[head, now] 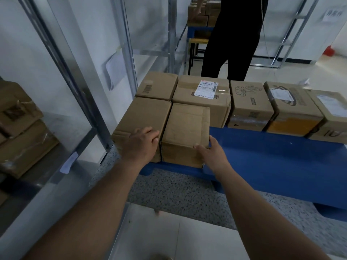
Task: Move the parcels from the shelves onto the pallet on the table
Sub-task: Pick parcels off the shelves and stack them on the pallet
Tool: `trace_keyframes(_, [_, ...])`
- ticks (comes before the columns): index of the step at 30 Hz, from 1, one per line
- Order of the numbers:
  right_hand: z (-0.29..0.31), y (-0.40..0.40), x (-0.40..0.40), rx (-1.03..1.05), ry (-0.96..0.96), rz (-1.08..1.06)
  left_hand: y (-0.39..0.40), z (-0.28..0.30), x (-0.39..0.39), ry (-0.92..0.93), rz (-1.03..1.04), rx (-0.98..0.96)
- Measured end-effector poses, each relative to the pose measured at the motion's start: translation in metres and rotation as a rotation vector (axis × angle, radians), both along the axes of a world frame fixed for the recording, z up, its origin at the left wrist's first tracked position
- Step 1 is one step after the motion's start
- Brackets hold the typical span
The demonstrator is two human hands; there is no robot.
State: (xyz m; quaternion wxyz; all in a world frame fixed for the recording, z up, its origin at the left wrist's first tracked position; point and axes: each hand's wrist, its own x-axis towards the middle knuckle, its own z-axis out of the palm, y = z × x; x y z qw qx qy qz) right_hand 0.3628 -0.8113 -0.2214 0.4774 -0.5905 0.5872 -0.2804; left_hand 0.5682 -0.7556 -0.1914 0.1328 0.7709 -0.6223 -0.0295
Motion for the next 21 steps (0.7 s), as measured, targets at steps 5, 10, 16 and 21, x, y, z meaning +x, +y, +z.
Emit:
trace_keyframes(5, [0.001,-0.001,0.000,0.013,-0.036,0.019,-0.001,0.000,0.001,-0.006,0.003,0.005])
trace_keyframes(10, [0.005,0.001,0.000,0.009,-0.039,0.033,-0.002,-0.001,0.001,-0.012,0.004,0.016])
trace_keyframes(16, [0.007,0.004,-0.001,0.021,-0.018,0.051,-0.002,0.000,0.000,-0.009,0.013,0.045])
trace_keyframes(21, [0.011,0.006,-0.001,0.050,0.005,0.053,0.000,0.005,0.000,0.024,0.001,0.094])
